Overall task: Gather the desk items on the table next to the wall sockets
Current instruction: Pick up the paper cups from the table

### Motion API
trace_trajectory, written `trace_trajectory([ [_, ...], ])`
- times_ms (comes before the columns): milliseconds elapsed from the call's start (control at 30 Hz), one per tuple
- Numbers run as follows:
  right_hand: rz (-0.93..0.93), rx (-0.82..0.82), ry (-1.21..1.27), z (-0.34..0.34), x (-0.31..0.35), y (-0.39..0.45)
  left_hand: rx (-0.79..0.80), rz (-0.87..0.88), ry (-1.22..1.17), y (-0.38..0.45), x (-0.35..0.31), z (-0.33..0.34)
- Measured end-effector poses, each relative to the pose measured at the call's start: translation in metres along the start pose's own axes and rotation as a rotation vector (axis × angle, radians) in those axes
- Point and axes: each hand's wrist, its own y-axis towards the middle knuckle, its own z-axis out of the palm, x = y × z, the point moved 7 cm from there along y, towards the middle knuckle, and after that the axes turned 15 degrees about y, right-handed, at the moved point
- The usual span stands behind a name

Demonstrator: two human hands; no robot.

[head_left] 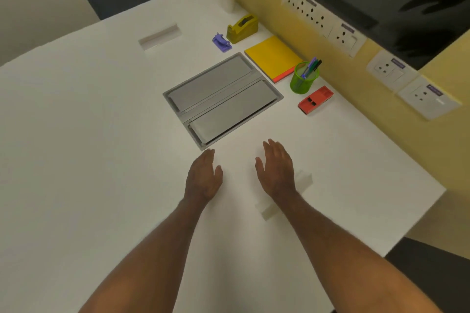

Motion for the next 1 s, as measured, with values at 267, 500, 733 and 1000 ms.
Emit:
trace_trajectory([
  [267, -0.054, 0.113, -0.017, 0.009, 0.043, -0.142, -0.054, -0.057, 0.096, -0.160, 0.037, -0.007],
  [500, -0.099, 0.217, -0.026, 0.033, 0.066, -0.274, -0.089, -0.117, 0.077, -0.290, 0.072, -0.002],
  [733, -0.138, 0.305, -0.119, 0.061, 0.070, -0.404, -0.063, -0.168, 0.127, -0.422, 0.118, 0.027],
  [1000, -0.220, 0.440, -0.196, 0.096, 0.083, -0.522, -0.021, -0.314, 0.122, -0.562, 0.158, 0.065],
])
